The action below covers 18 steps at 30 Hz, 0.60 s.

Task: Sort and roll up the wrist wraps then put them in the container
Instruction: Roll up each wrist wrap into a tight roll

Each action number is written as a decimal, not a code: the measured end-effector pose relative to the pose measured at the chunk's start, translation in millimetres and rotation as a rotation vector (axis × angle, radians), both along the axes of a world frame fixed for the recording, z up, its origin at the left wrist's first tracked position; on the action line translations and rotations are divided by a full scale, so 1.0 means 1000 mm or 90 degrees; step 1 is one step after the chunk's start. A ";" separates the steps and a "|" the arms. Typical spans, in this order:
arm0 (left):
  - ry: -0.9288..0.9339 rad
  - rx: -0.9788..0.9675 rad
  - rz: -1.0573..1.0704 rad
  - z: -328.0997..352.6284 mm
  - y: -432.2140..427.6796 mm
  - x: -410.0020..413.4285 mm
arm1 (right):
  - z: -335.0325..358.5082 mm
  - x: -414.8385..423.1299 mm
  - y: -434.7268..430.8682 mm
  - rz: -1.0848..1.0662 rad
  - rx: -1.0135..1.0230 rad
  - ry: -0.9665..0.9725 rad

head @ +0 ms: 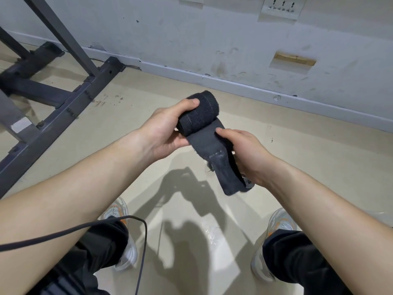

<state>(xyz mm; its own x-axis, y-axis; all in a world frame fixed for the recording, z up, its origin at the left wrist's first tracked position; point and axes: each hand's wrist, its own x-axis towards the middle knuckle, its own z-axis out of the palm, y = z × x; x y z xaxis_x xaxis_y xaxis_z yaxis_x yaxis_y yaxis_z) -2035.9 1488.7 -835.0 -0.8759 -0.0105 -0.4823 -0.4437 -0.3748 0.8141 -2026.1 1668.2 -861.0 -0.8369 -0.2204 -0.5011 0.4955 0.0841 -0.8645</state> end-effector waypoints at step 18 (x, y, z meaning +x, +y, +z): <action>0.228 -0.442 0.039 -0.015 -0.025 -0.016 | 0.025 -0.002 0.000 -0.041 -0.097 0.074</action>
<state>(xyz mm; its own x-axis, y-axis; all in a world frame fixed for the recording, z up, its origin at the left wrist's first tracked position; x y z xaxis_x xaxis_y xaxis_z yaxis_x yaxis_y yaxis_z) -2052.2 1463.9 -850.2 -0.9651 -0.2596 -0.0353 -0.1045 0.2577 0.9606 -2028.2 1668.6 -836.3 -0.9023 -0.2299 -0.3648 0.3913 -0.0812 -0.9167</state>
